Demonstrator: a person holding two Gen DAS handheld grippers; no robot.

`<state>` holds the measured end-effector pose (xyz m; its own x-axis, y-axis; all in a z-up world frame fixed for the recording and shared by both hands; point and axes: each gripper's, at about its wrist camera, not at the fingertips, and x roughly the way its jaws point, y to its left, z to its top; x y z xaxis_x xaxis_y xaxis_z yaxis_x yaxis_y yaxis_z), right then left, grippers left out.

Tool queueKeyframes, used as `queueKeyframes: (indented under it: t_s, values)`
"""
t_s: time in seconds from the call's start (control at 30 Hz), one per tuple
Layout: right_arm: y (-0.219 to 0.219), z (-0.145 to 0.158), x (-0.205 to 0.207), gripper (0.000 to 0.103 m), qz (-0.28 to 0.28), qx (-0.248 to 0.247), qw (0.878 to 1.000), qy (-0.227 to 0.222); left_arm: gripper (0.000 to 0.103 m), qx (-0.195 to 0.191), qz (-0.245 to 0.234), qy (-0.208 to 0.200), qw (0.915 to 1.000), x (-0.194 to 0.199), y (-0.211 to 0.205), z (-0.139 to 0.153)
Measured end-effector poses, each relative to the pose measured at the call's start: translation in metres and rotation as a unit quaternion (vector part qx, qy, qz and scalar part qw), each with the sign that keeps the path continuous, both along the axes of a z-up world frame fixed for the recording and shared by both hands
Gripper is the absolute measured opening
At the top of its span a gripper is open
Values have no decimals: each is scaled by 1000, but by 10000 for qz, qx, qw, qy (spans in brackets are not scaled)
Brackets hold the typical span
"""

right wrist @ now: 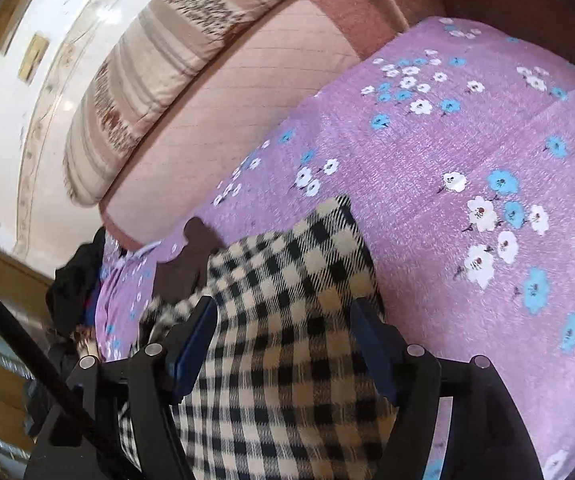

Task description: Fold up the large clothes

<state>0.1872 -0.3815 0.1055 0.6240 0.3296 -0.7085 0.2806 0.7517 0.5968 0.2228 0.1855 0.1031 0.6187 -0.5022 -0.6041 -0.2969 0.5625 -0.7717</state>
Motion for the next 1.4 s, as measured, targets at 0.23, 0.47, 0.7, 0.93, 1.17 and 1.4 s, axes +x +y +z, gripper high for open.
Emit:
queueKeyframes:
  t_s: [0.23, 0.47, 0.7, 0.93, 1.17, 1.4]
  values:
    - [82, 30, -26, 72, 1536, -515, 9862, -331, 70, 1319, -389, -33, 9905, -45, -3, 19]
    - [231, 16, -47, 58, 3472, -1097, 9309, -271, 70, 2681, -712, 17, 9607, -113, -20, -11]
    - [324, -9, -3, 58, 3686, -1649, 9148, -79, 70, 2920, -888, -230, 9520, -124, -14, -33]
    - [386, -15, 102, 59, 3142, -2708, 9096, 215, 70, 2343, -1109, -374, 9651, -108, -9, -33]
    - [369, 9, 97, 67, 2923, -2108, 9328, 75, 70, 2163, -1665, -315, 9615, -94, -29, -46]
    - [255, 16, 2, 68, 2675, -2060, 9410, 225, 11, 2860, -2133, -273, 9338, -102, -55, -44]
